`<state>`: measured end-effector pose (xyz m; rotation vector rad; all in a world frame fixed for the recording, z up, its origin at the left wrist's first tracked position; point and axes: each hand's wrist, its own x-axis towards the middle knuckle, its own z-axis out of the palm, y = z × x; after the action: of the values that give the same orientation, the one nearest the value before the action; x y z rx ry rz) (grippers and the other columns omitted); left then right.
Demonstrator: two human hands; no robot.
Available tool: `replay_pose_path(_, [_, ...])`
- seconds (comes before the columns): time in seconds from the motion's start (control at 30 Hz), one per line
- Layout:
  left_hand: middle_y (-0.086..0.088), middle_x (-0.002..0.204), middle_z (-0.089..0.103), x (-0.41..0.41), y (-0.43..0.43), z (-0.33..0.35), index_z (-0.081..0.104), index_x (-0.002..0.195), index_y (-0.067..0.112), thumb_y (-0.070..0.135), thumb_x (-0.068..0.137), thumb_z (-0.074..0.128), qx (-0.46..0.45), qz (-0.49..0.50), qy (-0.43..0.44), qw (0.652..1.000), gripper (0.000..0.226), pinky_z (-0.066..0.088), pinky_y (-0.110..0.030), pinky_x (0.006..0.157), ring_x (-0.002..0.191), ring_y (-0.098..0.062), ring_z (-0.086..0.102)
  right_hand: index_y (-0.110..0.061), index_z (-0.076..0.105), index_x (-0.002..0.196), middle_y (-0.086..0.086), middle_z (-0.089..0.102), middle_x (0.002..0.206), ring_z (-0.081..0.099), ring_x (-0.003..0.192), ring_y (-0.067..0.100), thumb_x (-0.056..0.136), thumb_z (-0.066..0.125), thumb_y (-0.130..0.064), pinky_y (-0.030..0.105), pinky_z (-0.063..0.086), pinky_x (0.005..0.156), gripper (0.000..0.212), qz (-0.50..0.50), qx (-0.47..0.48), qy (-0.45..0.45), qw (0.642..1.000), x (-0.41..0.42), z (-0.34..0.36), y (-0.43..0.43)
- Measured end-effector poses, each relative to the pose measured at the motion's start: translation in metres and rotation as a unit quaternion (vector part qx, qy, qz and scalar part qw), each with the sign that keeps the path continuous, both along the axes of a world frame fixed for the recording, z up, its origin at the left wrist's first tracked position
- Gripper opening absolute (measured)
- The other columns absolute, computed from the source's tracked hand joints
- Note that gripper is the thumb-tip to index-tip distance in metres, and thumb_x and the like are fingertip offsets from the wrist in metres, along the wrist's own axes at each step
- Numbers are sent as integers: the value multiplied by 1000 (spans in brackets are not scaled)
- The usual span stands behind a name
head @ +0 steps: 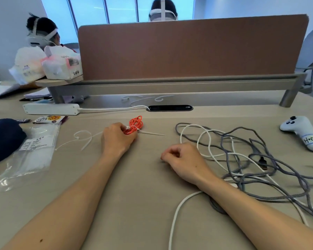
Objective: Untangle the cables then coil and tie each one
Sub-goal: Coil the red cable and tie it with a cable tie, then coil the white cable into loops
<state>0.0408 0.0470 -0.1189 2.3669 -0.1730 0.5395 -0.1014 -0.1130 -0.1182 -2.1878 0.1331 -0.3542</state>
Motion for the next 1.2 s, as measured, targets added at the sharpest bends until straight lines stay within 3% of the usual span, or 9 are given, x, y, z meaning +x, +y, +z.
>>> replay_pose_path(0.23, [-1, 104, 54, -2, 3, -7, 55, 98, 21, 54, 57, 80, -30, -19, -38, 999, 58, 44, -40, 87, 102, -23, 53, -11, 72, 73, 2, 61, 55, 51, 53, 7, 82, 62, -23, 28, 44, 59, 18, -2, 9, -9, 1000, -2, 1, 1])
replay_pose_path(0.37, [-1, 105, 53, -20, 4, 0, 56, 96, 21, 46, 66, 78, -43, 2, -126, 991, 44, 25, -31, 77, 102, -22, 52, -14, 72, 71, -8, 52, 46, 42, 43, 2, 87, 61, -16, 18, 33, 47, 20, -4, 92, -57, 994, -8, 29, 2])
replay_pose_path(0.53, [4, 78, 54, -70, -10, 10, 56, 76, 19, 32, 76, 68, -87, -147, -217, 961, 18, 42, -31, 68, 71, -15, 54, -3, 70, 77, 9, 47, 54, 31, 39, 11, 90, 56, -8, 20, 20, 39, 20, 14, 212, -162, 964, -37, 97, -15])
replay_pose_path(0.7, [10, 52, 51, -141, -29, 15, 60, 63, 16, 56, 79, 67, 44, -412, 67, 908, 44, 37, -24, 51, 49, -2, 43, -12, 72, 69, 4, 49, 51, 35, 41, 12, 89, 58, -13, 24, 25, 41, 23, -1, 121, -132, 984, -65, 109, -61])
replay_pose_path(0.8, [10, 65, 56, -159, -38, 7, 61, 77, 23, 62, 74, 65, 190, -437, 32, 879, 40, 45, -27, 60, 61, -5, 53, -13, 72, 72, 1, 52, 51, 40, 44, 10, 90, 59, -14, 24, 30, 42, 22, -31, 61, -80, 994, -77, 85, -80])
replay_pose_path(0.87, [10, 68, 59, -158, -39, 8, 60, 77, 25, 46, 81, 66, 196, -444, 19, 874, 22, 45, -27, 63, 63, -7, 53, -17, 72, 73, -8, 56, 52, 44, 46, 7, 90, 61, -18, 19, 35, 45, 20, -28, 19, -69, 997, -82, 65, -84])
replay_pose_path(1.0, [3, 83, 64, -144, -30, 10, 57, 82, 22, 29, 88, 61, 229, -385, -8, 894, 10, 41, -31, 69, 81, -19, 57, -24, 72, 84, -14, 66, 74, 56, 67, -1, 86, 63, -27, 19, 41, 62, 10, 40, -213, -34, 976, -84, 39, -83])
replay_pose_path(1.13, [1, 66, 54, -132, -21, 11, 44, 86, 22, 16, 90, 56, 153, -334, -37, 930, 15, 36, -38, 58, 69, -26, 55, -29, 68, 87, -15, 63, 80, 56, 76, 5, 85, 54, -45, 31, 48, 72, 21, 91, -280, 6, 956, -81, 28, -82])
replay_pose_path(1.2, [-1, 57, 52, -129, -23, 15, 44, 85, 21, 6, 89, 53, 38, -313, -42, 948, 18, 39, -40, 56, 56, -19, 50, -28, 66, 86, -14, 62, 80, 56, 77, 10, 82, 44, -54, 40, 50, 72, 34, 63, -313, -10, 948, -79, 26, -84])
